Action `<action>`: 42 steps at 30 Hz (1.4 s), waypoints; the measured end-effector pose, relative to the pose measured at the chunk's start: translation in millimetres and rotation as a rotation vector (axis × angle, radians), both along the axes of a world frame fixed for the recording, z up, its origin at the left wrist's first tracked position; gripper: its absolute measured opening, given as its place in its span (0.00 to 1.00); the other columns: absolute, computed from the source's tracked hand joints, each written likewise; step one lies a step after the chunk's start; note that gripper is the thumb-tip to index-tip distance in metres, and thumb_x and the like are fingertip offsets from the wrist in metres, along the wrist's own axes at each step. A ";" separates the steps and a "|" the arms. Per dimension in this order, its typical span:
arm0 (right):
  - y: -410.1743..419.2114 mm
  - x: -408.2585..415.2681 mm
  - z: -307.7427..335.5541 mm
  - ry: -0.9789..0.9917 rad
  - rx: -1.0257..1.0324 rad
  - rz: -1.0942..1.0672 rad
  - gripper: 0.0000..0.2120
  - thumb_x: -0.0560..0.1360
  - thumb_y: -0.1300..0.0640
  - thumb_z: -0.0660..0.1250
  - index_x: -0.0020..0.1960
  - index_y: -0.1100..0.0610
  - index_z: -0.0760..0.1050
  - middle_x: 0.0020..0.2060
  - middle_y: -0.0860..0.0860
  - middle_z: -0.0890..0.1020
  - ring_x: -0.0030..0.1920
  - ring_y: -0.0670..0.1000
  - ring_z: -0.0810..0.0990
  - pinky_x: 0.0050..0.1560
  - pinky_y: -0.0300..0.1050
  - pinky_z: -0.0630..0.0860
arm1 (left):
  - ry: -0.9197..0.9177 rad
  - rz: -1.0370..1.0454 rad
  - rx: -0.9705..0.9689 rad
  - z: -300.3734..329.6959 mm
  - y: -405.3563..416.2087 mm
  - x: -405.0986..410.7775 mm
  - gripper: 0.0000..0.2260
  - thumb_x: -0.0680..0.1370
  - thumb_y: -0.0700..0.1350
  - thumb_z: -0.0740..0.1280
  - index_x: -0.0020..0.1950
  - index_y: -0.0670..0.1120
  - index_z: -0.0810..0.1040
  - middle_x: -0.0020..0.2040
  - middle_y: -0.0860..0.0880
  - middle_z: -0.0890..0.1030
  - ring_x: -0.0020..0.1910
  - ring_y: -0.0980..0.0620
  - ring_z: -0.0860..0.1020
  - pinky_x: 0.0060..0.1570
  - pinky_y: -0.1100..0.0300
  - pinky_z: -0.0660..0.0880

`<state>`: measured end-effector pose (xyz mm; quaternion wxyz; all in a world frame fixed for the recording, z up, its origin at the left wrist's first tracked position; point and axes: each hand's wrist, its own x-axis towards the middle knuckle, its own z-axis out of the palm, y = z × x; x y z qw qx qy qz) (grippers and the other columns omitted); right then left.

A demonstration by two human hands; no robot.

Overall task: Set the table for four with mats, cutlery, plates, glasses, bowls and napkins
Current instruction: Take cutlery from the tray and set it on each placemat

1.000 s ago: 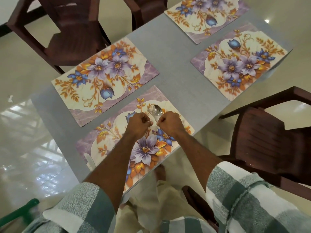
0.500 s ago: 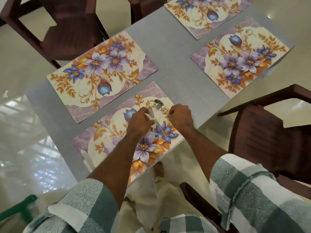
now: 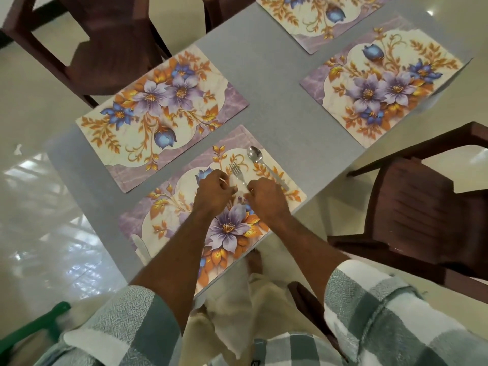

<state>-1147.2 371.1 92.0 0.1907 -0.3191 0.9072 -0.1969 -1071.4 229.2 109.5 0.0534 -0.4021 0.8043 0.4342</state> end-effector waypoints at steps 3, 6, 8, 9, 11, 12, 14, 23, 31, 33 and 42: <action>-3.4 -1.0 1.6 -0.001 0.035 -0.051 0.09 0.77 0.58 0.67 0.54 0.60 0.83 0.48 0.59 0.84 0.50 0.60 0.82 0.49 0.50 0.76 | 0.000 -0.021 -0.007 1.8 -1.9 1.3 0.13 0.74 0.45 0.77 0.55 0.44 0.78 0.46 0.48 0.83 0.42 0.50 0.81 0.43 0.59 0.77; -2.9 -9.3 7.5 0.018 0.054 -0.113 0.10 0.76 0.62 0.65 0.52 0.60 0.84 0.48 0.59 0.84 0.49 0.60 0.83 0.48 0.49 0.76 | 0.001 -0.051 -0.011 1.1 -4.7 5.0 0.13 0.74 0.44 0.76 0.56 0.43 0.79 0.47 0.48 0.83 0.44 0.50 0.82 0.46 0.58 0.78; -2.0 -15.2 9.9 0.006 0.065 -0.177 0.10 0.75 0.62 0.65 0.52 0.59 0.84 0.49 0.59 0.84 0.50 0.60 0.82 0.49 0.48 0.76 | -0.002 -0.084 -0.020 0.3 -4.5 7.7 0.10 0.77 0.42 0.72 0.56 0.43 0.79 0.49 0.46 0.84 0.46 0.48 0.83 0.48 0.57 0.78; -1.7 -16.7 10.6 0.007 0.073 -0.206 0.10 0.75 0.62 0.66 0.52 0.59 0.84 0.49 0.58 0.84 0.51 0.60 0.82 0.50 0.48 0.76 | 0.001 -0.109 -0.019 0.6 -4.1 9.4 0.09 0.77 0.41 0.71 0.57 0.42 0.79 0.49 0.46 0.84 0.47 0.47 0.83 0.48 0.56 0.79; -2.8 -17.1 11.1 0.020 0.074 -0.271 0.10 0.76 0.62 0.66 0.53 0.58 0.84 0.50 0.58 0.85 0.51 0.60 0.82 0.52 0.48 0.76 | 0.017 -0.166 -0.007 0.3 -4.6 13.2 0.09 0.77 0.41 0.71 0.57 0.43 0.79 0.49 0.46 0.83 0.47 0.46 0.82 0.49 0.53 0.80; -3.9 -17.1 11.2 0.024 0.070 -0.296 0.10 0.76 0.62 0.65 0.53 0.58 0.84 0.50 0.57 0.85 0.51 0.60 0.82 0.52 0.48 0.77 | 0.023 -0.191 0.000 0.1 -5.4 14.9 0.10 0.77 0.42 0.72 0.57 0.43 0.79 0.49 0.45 0.83 0.48 0.46 0.82 0.50 0.52 0.80; -6.3 -11.8 11.0 0.030 0.082 -0.331 0.11 0.75 0.62 0.64 0.52 0.57 0.84 0.50 0.57 0.85 0.51 0.59 0.82 0.52 0.48 0.77 | 0.044 -0.255 0.010 1.1 -8.4 20.3 0.10 0.77 0.42 0.72 0.57 0.43 0.79 0.49 0.46 0.83 0.48 0.47 0.81 0.51 0.50 0.81; -11.5 25.2 1.2 0.097 -0.043 -0.520 0.16 0.72 0.63 0.72 0.59 0.58 0.81 0.56 0.60 0.80 0.59 0.61 0.78 0.60 0.52 0.73 | 0.150 -0.471 0.032 9.0 -45.1 57.0 0.11 0.73 0.42 0.76 0.53 0.44 0.79 0.45 0.45 0.84 0.39 0.45 0.83 0.44 0.49 0.81; 58.0 153.3 26.1 0.145 -0.082 -0.827 0.05 0.74 0.60 0.67 0.48 0.57 0.81 0.47 0.58 0.81 0.49 0.61 0.80 0.47 0.50 0.76 | 0.223 -0.719 0.023 23.9 13.8 96.4 0.06 0.73 0.39 0.75 0.47 0.43 0.80 0.38 0.50 0.79 0.38 0.52 0.79 0.36 0.69 0.70; 89.6 205.5 33.9 0.120 -0.069 -0.936 0.04 0.76 0.59 0.66 0.47 0.56 0.80 0.46 0.57 0.82 0.47 0.59 0.80 0.46 0.50 0.78 | 0.185 -0.809 0.066 21.7 56.8 110.1 0.05 0.73 0.41 0.75 0.44 0.46 0.79 0.34 0.53 0.78 0.34 0.56 0.76 0.36 0.65 0.71; 236.2 441.4 7.6 -0.007 0.192 -1.306 0.08 0.78 0.60 0.62 0.48 0.58 0.80 0.45 0.59 0.83 0.49 0.61 0.81 0.49 0.51 0.74 | 0.098 -1.402 0.127 -2.6 246.7 236.7 0.09 0.72 0.40 0.75 0.37 0.51 0.77 0.35 0.52 0.80 0.37 0.51 0.79 0.41 0.57 0.76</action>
